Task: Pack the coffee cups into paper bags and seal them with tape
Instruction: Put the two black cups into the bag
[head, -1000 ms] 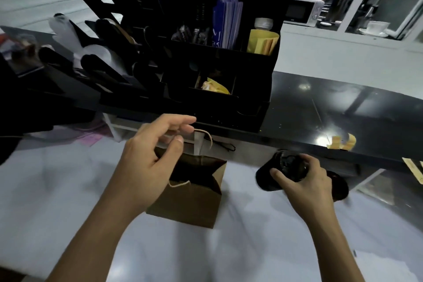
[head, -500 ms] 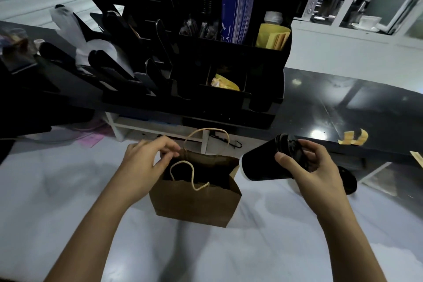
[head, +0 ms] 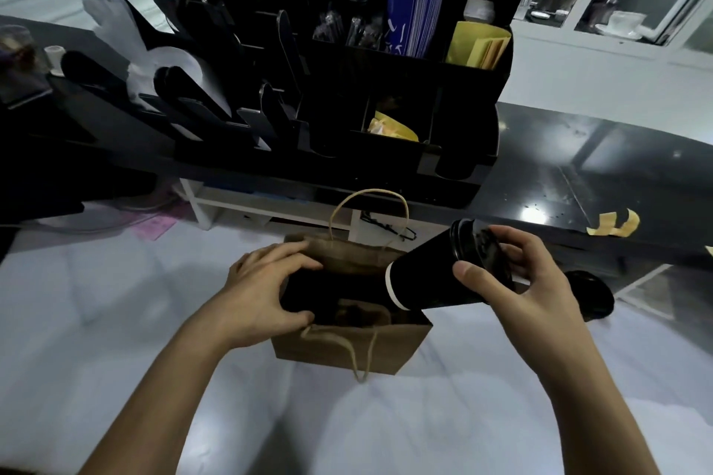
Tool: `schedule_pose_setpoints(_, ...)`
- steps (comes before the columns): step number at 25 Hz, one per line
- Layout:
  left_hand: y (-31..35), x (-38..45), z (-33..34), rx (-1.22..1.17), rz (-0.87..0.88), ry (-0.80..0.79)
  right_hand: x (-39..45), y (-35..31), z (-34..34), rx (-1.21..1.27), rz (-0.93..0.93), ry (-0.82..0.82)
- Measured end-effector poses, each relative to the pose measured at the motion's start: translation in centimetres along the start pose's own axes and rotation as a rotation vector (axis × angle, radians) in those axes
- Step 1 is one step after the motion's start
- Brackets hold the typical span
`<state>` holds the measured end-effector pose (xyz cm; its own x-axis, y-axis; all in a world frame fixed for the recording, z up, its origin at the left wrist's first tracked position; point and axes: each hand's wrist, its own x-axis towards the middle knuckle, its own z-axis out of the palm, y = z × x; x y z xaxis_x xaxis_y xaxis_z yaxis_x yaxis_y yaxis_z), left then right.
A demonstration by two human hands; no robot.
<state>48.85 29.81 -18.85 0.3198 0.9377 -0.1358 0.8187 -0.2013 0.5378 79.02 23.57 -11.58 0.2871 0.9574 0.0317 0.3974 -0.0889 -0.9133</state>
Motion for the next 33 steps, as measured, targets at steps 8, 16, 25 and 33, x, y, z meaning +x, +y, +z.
schedule_pose_setpoints(8,2.5,1.2,1.9,-0.114,0.097,-0.081,-0.8,-0.7,-1.6,-0.096,-0.085,-0.056)
schedule_pose_setpoints(16,5.5,2.6,4.3,-0.158,0.179,-0.057,1.9,0.9,0.2,-0.477,-0.086,-0.388)
schedule_pose_setpoints(25,6.7,3.4,5.2,-0.197,0.165,-0.040,6.4,4.0,4.9,-0.757,-0.327,-0.635)
schedule_pose_setpoints(33,6.7,3.0,5.4,-0.212,0.167,-0.018,6.7,5.9,7.9,-0.930,-0.455,-0.722)
